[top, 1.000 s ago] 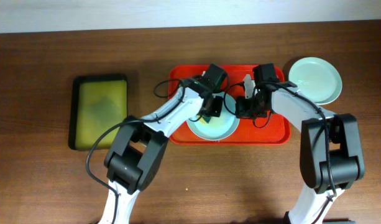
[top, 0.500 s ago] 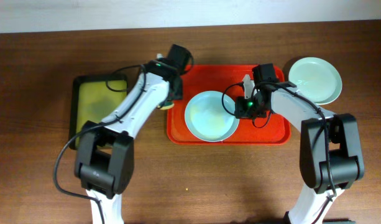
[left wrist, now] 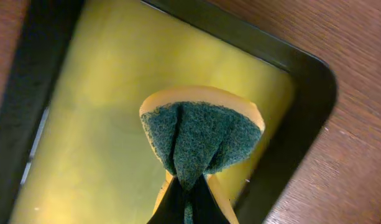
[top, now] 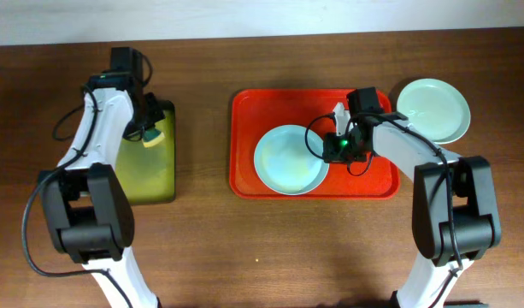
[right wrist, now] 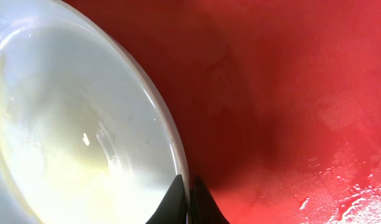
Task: Clean dirty plates on tray and stack at the side
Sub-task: 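Return the sponge to the yellow soapy tray with the left gripper, then lift the light blue plate with the right gripper and carry it right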
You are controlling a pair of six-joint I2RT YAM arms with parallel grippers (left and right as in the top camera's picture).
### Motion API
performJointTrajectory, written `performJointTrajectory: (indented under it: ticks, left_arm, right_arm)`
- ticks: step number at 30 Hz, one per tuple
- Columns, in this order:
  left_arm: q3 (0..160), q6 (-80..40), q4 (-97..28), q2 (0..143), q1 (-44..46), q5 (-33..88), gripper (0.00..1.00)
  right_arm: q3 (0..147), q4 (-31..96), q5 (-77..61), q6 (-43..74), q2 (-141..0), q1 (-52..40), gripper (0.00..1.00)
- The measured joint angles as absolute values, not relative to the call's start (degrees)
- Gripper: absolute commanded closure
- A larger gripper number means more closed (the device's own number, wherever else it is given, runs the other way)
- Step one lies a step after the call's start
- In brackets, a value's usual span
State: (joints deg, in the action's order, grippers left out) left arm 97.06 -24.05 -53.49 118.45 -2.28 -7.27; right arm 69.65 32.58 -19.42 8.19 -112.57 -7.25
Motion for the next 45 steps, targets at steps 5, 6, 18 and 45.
performJointTrajectory:
  ticks: [5, 6, 18, 45]
  left_arm:
    - [96.05, -24.05, -53.41, 118.45, -4.08, -8.47, 1.00]
    - [94.65, -24.05, -53.19, 118.45, -4.10, -8.82, 1.00]
    - [91.20, -24.67, -52.31, 114.30, -4.10, -9.21, 0.01]
    - [93.23, -24.69, -52.93, 106.39, -4.10, -9.45, 0.01]
  right_arm:
    - [69.65, 32.60, -19.42, 8.16, -112.55, -7.25, 0.96]
    - [69.65, 32.58, -19.44, 8.16, -112.57, -7.25, 0.96]
    - [69.65, 32.64, -19.42, 8.19, -112.57, -7.25, 0.96]
    - [99.46, 51.51, 85.91, -30.50, -108.05, -42.11, 0.96]
